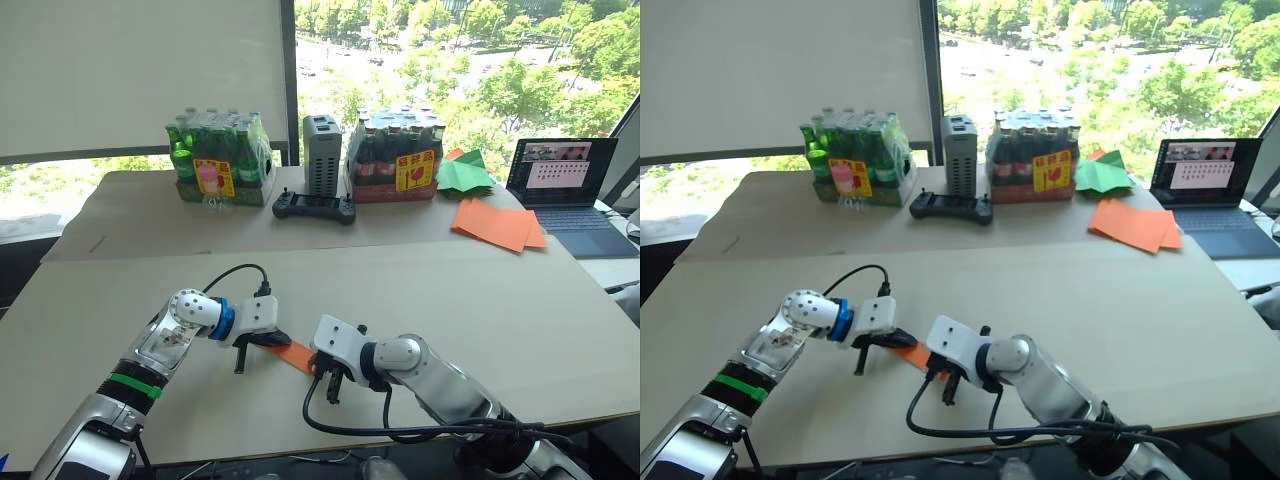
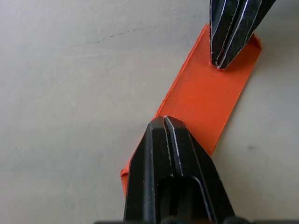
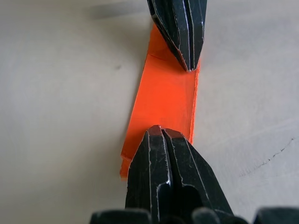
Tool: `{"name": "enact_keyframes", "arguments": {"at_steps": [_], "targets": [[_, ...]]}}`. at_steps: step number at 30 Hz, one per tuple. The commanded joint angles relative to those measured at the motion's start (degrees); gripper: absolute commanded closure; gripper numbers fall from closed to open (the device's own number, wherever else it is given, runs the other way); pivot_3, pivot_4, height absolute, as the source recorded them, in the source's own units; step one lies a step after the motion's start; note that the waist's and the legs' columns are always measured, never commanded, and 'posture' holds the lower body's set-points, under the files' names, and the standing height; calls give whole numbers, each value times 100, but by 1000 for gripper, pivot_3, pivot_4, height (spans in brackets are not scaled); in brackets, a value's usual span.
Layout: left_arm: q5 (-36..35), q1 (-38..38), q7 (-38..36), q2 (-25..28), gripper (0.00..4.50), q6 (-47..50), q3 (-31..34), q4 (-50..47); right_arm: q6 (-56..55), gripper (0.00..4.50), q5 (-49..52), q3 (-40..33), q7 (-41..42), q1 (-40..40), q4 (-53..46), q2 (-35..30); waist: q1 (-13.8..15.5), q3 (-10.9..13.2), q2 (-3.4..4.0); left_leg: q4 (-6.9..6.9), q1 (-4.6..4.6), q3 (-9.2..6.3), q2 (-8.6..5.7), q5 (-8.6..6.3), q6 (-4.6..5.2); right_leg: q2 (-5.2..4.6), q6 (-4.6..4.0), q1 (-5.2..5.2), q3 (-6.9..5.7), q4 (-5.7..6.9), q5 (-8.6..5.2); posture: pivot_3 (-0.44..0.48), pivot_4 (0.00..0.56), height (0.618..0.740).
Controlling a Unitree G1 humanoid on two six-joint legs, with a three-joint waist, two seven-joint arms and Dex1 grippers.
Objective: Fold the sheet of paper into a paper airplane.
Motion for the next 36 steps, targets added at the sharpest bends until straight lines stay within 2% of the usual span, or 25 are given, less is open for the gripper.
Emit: {"name": "enact_keyframes", "arguments": {"at_steps": [1,14,21,26,28,30,33,35,36], "targets": [[441,263,87,300,4500,123,-100,579,286,4486,-91,174,52,126,321,-165,-14,-3,5,-2,3,0,2,0,0,1,-1,1,0,1,-1,0,150,723],[284,206,163,317,4500,216,145,620,249,4486,-114,188,89,105,343,-174,-4,-14,16,-4,4,0,2,0,0,2,0,1,0,0,-3,0,150,723],[-524,208,319,157,4500,976,928,52,-31,4486,-12,-127,49,88,-43,-83,-13,-8,10,-4,-12,-2,3,0,0,3,0,-16,-1,0,-3,0,150,723],[-1443,629,604,220,4500,2052,1846,-993,-416,4486,103,-732,-18,237,-620,-136,-4,27,-13,3,-75,-6,-2,1,-1,-2,-7,-86,-1,3,2,0,150,723],[-1880,1060,714,290,4500,2614,2249,-1643,-433,3912,343,-1130,-18,415,-991,-91,-8,29,-14,9,-123,-8,-9,1,-2,-9,-53,-131,0,7,34,0,150,723],[-2207,1471,834,354,4500,3045,2555,-2162,-345,3339,579,-1496,-32,541,-1301,-32,-18,29,-14,8,-144,-5,-10,1,-2,-13,-59,-165,5,13,41,0,150,723],[-2561,2004,1034,416,3695,3476,2919,-2731,-190,2277,997,-1928,80,701,-1736,-25,-6,31,-13,6,-175,-3,-10,0,-2,-12,-60,-197,7,11,42,0,150,723],[-2714,2232,1119,471,2963,3664,3059,-2975,-51,1551,1347,-2169,167,808,-1973,-26,7,34,-14,6,-177,-3,-9,0,-2,-12,-61,-196,4,6,42,0,150,723],[-2748,2324,1143,511,2752,3700,3104,-3053,36,1346,1573,-2267,259,870,-2067,-35,17,35,-15,8,-177,-2,-9,0,-2,-12,-62,-195,4,7,42,0,150,723]]}}
